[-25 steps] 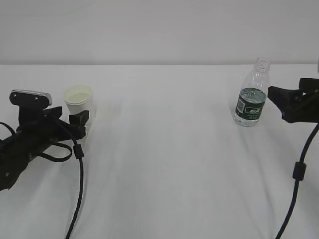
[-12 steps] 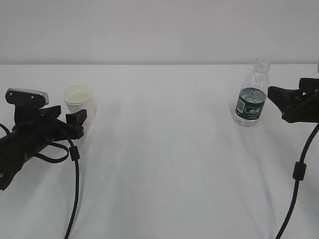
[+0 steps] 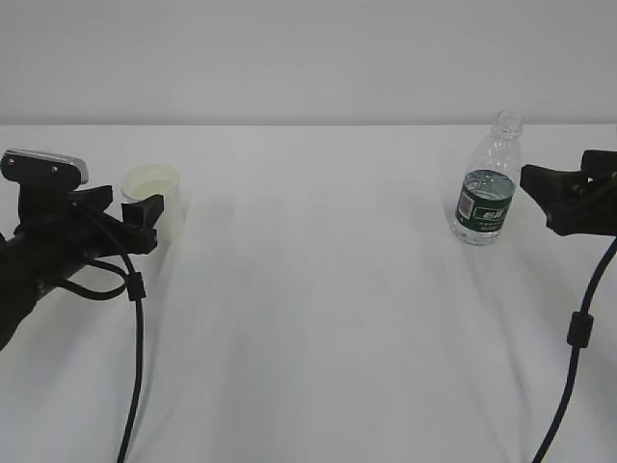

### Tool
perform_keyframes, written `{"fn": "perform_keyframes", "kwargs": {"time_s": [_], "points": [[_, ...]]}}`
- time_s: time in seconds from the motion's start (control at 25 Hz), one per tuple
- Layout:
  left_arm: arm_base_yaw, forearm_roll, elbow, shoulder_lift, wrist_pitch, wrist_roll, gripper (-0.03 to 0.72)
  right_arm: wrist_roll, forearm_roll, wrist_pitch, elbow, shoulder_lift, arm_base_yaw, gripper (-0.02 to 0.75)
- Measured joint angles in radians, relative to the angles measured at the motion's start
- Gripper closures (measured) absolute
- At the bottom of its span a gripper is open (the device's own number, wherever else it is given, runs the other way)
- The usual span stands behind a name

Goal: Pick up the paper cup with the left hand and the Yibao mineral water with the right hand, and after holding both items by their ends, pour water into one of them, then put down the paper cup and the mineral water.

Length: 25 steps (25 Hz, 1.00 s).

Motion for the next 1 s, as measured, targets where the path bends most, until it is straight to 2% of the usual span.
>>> {"fn": "perform_keyframes", "kwargs": {"time_s": [1.0], "points": [[0.0, -0.063, 0.002, -0.18, 0.073, 0.091, 0.159, 0.0, 0.1, -0.026, 0.0, 0.0, 0.0, 0.148]]}}
